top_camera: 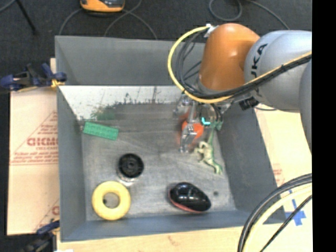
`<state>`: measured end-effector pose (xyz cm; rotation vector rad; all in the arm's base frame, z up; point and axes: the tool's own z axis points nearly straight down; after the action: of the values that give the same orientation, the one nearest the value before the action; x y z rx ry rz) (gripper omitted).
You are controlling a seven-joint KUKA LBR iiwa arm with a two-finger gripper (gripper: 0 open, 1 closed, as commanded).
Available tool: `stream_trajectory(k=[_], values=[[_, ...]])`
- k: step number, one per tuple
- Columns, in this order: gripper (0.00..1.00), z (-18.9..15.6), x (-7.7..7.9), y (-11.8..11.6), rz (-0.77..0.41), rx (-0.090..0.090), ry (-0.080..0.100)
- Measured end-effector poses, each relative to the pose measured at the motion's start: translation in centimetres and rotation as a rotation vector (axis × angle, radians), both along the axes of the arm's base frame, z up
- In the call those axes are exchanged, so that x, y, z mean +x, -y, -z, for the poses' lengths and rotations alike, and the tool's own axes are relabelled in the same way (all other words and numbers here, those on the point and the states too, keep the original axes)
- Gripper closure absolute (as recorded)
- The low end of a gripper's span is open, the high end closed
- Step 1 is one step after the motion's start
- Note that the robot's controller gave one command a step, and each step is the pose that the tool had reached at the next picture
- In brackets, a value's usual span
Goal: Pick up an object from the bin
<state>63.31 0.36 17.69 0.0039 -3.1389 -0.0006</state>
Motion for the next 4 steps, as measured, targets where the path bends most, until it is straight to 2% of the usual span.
stream_trajectory(k=[1,2,3,4], values=[[0.00,-0.5,0.2,0.0,0.000,0.000,0.008],[0.00,4.2,-2.0,-2.9,-0.026,-0.001,0.014],[0.00,9.6,-3.0,-4.9,0.011,0.002,0.009],[0.00,10.0,-3.6,-7.9,-0.027,-0.003,0.013]])
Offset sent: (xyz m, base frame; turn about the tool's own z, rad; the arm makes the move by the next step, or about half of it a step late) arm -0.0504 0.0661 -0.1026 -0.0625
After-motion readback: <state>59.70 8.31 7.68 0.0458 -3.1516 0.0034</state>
